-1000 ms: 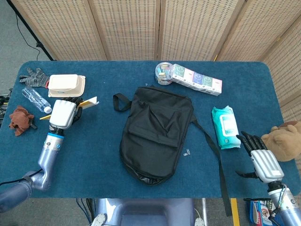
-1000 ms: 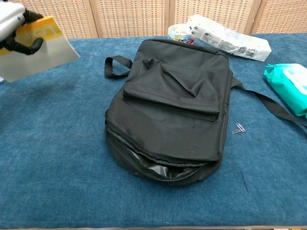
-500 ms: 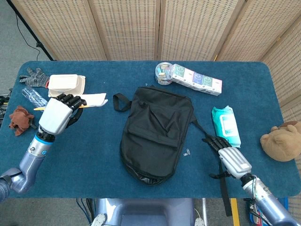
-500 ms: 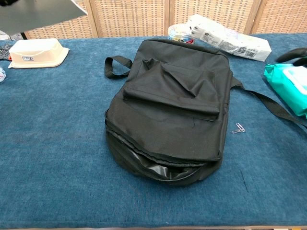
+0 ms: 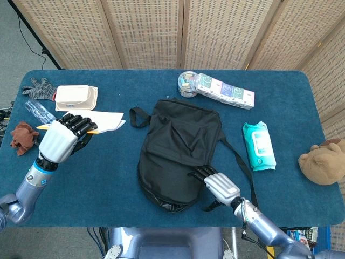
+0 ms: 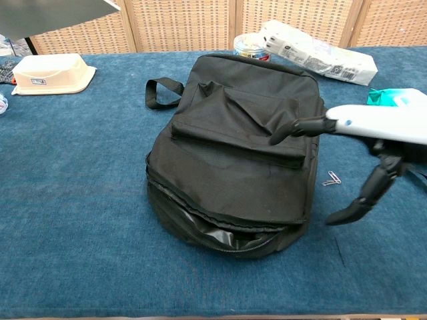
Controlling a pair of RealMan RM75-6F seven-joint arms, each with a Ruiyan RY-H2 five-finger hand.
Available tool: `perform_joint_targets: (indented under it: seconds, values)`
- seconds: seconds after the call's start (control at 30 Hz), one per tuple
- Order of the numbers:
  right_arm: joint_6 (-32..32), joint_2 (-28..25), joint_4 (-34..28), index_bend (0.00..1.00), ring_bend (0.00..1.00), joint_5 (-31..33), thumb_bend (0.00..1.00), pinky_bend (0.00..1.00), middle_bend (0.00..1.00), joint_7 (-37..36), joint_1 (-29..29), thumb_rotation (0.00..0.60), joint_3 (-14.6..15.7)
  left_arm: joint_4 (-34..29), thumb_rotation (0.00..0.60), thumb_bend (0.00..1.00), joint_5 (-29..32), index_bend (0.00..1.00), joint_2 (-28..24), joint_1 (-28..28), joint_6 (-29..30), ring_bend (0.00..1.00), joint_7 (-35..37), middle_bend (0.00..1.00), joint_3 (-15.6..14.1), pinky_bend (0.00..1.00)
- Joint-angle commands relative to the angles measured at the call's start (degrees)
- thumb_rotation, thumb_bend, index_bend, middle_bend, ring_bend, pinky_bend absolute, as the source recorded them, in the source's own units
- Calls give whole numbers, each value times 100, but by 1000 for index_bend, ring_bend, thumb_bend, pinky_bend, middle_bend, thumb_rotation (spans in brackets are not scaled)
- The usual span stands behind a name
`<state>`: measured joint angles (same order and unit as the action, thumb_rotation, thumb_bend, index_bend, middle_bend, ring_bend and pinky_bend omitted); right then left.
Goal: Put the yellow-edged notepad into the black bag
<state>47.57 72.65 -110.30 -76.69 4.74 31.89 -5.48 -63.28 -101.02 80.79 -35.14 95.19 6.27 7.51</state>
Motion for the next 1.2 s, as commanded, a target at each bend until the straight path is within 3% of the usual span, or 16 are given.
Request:
perform_joint_targets:
  seconds: [0.03,0.33,0.77,1.2]
  values:
    - [62,355,120,144,10,167,0,0,84,294,112,600,7,78,600,649,-36,748,60,28,62,563,50,645,-39,676]
    - [86,980,446,158,28,721,0,0,99,563,360,600,-121,243,600,648,-84,748,250,27,113,563,103,645,-100,676]
    - [-15,1322,567,157,31,1271,0,0,106,779,627,600,-142,288,600,648,-43,748,403,-29,-16,564,115,644,-124,676]
    - [140,1885,1036,183,74,1299,0,32,148,924,759,600,-36,340,600,648,15,749,446,-31,-7,564,190,645,-109,676]
